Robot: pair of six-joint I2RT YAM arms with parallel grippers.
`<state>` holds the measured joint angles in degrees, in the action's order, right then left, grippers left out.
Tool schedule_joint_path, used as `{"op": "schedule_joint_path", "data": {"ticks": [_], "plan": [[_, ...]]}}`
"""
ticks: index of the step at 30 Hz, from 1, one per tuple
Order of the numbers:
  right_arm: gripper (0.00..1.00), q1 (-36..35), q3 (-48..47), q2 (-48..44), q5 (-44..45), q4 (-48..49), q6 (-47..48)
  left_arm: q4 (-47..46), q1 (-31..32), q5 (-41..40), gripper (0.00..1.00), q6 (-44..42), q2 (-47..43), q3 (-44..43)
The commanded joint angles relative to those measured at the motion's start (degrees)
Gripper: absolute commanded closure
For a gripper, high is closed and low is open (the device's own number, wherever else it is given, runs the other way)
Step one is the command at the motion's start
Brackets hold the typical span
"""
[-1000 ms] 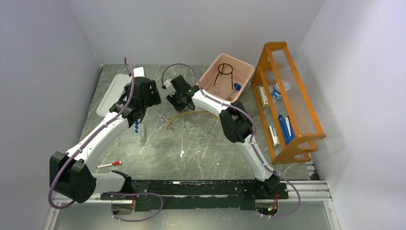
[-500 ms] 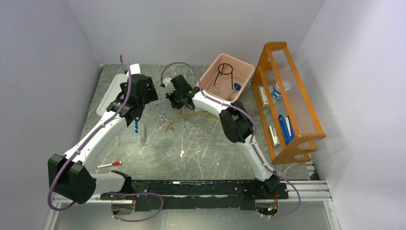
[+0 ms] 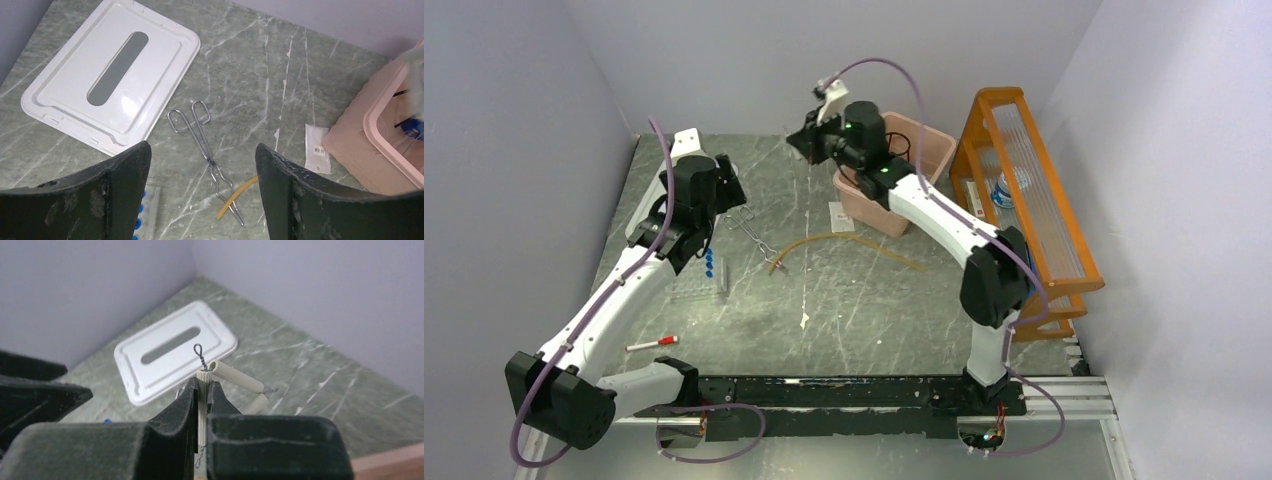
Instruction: Organize the chemistry lab equipment
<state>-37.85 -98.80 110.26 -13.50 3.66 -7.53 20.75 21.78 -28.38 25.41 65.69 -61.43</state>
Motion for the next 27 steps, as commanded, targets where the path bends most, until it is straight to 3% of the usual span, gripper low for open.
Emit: {"op": "schedule_joint_path", "data": {"ticks": [1, 12, 20, 27], "plan": [[1.0, 3.34, 6.09, -5.26, 4.09, 5.95, -4.88, -1.81, -0.6, 1.74, 0.2, 0.76, 0.1, -1.11], [1.0, 9.54, 14.62, -13.85, 16.29, -0.97, -1.62, -3.04, -0.68, 6.14, 0.2, 0.65, 2.03, -0.83], [1.0, 11.94, 17.98, -9.35, 16.64, -2.39, -3.05, -1.82, -0.69, 7.27, 0.2, -0.81, 2.9, -0.86], [1.0, 13.23, 13.59, -0.42, 16.77, -4.43, -5.43, -2.99, -0.77, 11.83, 0.21, 1.94, 2.06, 1.57]]}}
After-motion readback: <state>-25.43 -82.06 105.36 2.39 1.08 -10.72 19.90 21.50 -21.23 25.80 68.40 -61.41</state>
